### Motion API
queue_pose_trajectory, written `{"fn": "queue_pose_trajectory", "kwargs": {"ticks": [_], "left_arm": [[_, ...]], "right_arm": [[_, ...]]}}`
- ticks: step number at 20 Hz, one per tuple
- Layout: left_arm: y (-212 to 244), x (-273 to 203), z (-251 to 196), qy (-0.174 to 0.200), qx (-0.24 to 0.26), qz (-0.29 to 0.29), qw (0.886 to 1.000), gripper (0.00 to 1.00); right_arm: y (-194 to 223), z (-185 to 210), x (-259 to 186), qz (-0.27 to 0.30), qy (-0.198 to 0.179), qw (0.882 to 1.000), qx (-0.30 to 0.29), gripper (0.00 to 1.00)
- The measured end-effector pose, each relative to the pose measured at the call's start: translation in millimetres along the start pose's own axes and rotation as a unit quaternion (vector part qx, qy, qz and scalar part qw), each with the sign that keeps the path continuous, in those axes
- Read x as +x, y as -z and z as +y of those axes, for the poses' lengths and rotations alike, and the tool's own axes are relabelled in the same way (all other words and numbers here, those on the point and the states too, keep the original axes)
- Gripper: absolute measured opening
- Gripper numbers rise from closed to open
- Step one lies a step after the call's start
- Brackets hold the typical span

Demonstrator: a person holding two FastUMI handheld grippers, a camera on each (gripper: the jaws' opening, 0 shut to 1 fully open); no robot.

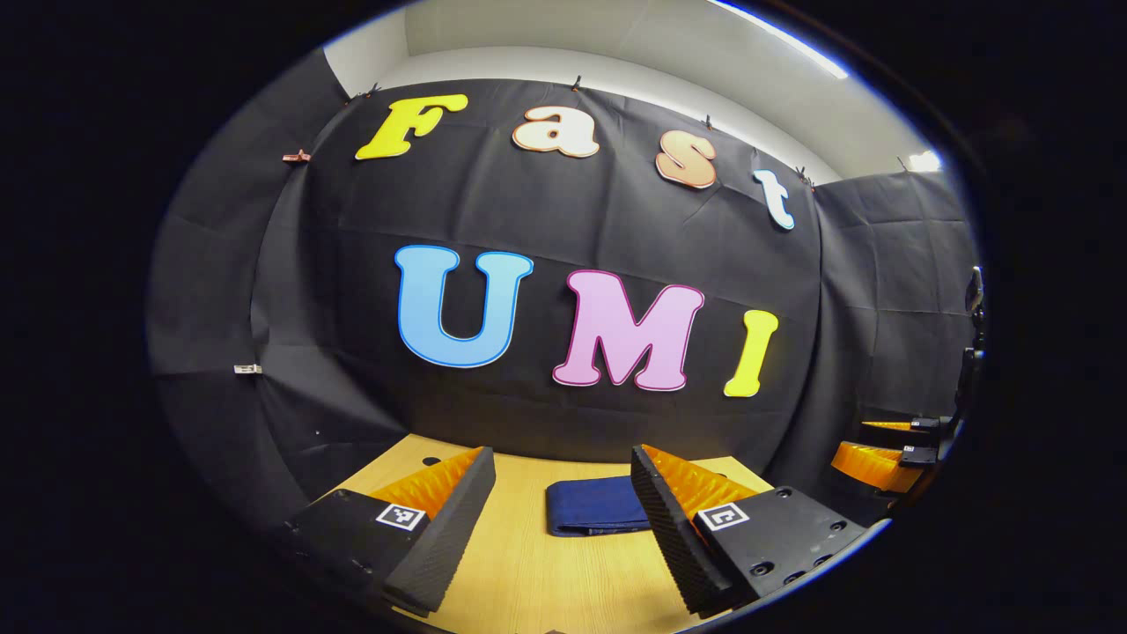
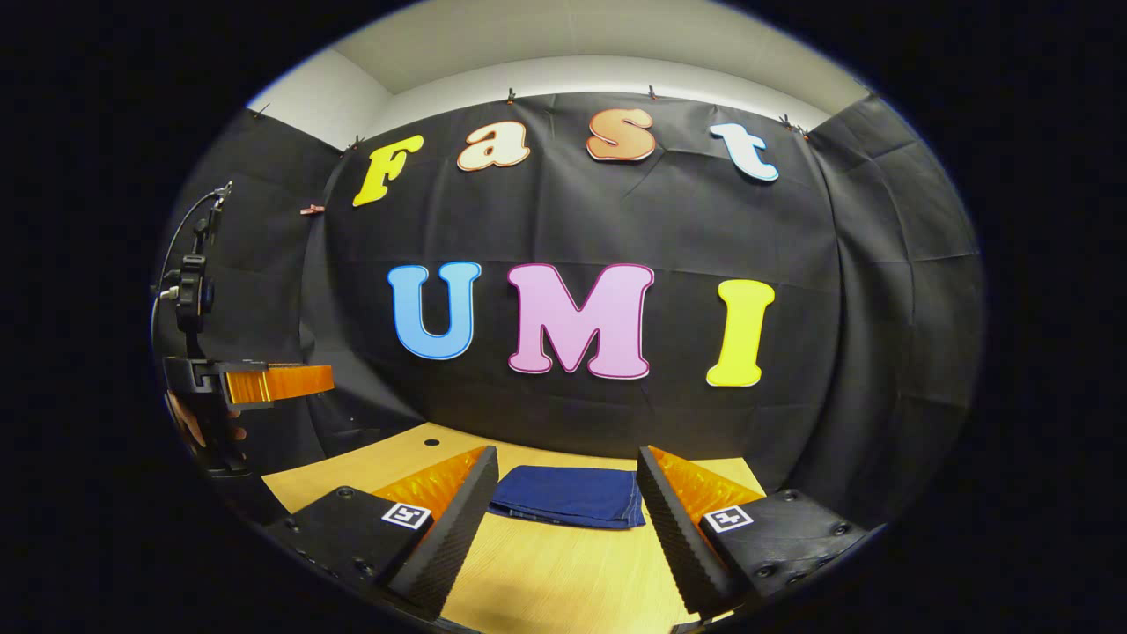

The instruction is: Grasp the waist and the cuffs of the jeans and fold them to make the two legs overlap; first hold the waist and fold one-third of the jeans toward the cuffs, then hold the cuffs and fold the remaining one-third in the same direction to finish folding.

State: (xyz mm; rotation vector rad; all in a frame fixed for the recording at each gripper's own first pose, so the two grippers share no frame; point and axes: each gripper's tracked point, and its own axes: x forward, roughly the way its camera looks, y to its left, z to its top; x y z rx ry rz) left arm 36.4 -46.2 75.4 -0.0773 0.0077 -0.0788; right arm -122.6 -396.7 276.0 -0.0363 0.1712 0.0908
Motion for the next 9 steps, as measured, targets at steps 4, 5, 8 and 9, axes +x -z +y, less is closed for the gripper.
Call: {"fn": "queue_pose_trajectory", "kwargs": {"ticks": [4,5,8,9], "left_arm": [[0.9,4.2,-0.7,0.007,0.000,0.003,1.000,0.96],[2.4,6.6,-0.2,0.007,-0.002,0.004,1.000,0.96],[4.8,10.2,-1.3,0.011,-0.009,0.008,1.000,0.96],[5.5,11.1,-0.9,0.013,-0.008,0.009,1.000,0.96]], "right_arm": [[-2.6,-6.3,0.2,-0.003,0.012,1.000,0.001,0.93],[-2.5,-6.7,-0.2,-0.004,0.014,1.000,0.001,0.93],[-0.9,-6.9,-1.6,-0.001,0.018,1.000,-0.003,0.96],[-0.5,-7.4,-1.6,-0.001,0.019,1.000,-0.004,0.96]]}}
